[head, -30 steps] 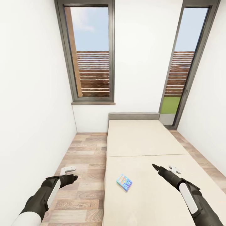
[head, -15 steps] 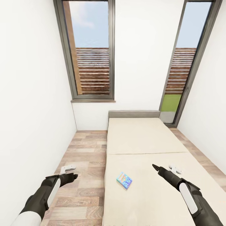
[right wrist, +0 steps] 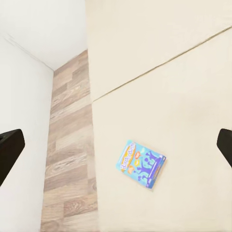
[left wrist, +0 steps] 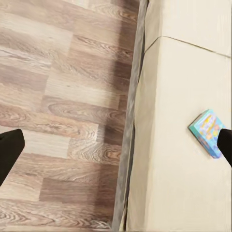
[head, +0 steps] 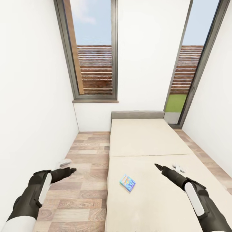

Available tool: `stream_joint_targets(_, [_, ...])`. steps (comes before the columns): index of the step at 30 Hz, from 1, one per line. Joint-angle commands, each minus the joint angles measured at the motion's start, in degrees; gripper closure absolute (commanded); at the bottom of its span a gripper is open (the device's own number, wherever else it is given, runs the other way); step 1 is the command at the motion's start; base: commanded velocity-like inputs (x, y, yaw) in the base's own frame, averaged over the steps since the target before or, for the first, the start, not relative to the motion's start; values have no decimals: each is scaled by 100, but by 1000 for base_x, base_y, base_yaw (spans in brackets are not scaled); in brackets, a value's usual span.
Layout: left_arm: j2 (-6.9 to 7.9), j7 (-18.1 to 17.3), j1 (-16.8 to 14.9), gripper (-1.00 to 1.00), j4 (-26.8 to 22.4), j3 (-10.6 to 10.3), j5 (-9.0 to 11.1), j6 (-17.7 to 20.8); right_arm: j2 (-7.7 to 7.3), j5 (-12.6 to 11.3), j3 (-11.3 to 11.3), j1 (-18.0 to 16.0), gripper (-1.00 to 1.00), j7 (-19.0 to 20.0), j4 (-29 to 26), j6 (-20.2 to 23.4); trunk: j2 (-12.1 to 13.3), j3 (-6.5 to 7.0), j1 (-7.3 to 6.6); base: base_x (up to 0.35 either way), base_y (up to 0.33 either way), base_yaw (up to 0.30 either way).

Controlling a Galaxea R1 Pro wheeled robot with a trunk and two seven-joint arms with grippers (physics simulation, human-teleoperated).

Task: Put all the toys in the child's room - the three board games (two on the bed and one on the table), the two jigsaw puzzles on the table, and the tennis ball on the table - inside the toy box on the table in the child's room.

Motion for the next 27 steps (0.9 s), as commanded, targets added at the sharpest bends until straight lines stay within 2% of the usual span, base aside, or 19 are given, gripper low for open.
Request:
stream_joint_targets(1, [0,-191,0,-100,-108,59,34,131,6,-10,-11,-4,-100,12,-77,126,-13,-23,4,0,0,4])
stream_joint_targets(2, [23,-571,10,-100,-274,141,20,297,28,-9,-10,-2,-100,2,-212,280,-13,-33,4,0,0,22])
stream_joint_targets(4, [83,-942,17,-100,-385,207,11,446,64,-6,-9,1,-100,-32,-333,408,-13,-52,4,0,0,34])
stream_joint_targets(6, [315,-1577,24,-100,-501,280,20,676,166,-4,-7,5,-100,-227,-521,606,-13,-70,4,0,0,52])
stream_joint_targets(8, [488,-1950,26,-100,-541,308,31,798,239,-4,-7,6,-100,-466,-598,726,-13,-89,4,0,0,59])
stream_joint_targets(12, [662,-2496,28,-100,-571,347,32,912,360,-5,-4,5,-100,-942,-657,856,-13,-127,4,0,0,64])
stream_joint_targets(14, [702,-2666,28,-100,-576,356,31,932,398,-5,45,6,-100,-1080,-667,879,-13,-146,4,0,0,66])
stream_joint_targets(19, [735,-2827,29,-100,-581,361,36,949,430,-7,258,4,-100,-1202,-670,876,-13,-193,4,0,0,67])
stream_joint_targets(27, [743,-2884,31,-100,-582,360,37,953,437,-6,332,5,-100,-1233,-655,863,-13,-268,4,0,0,67])
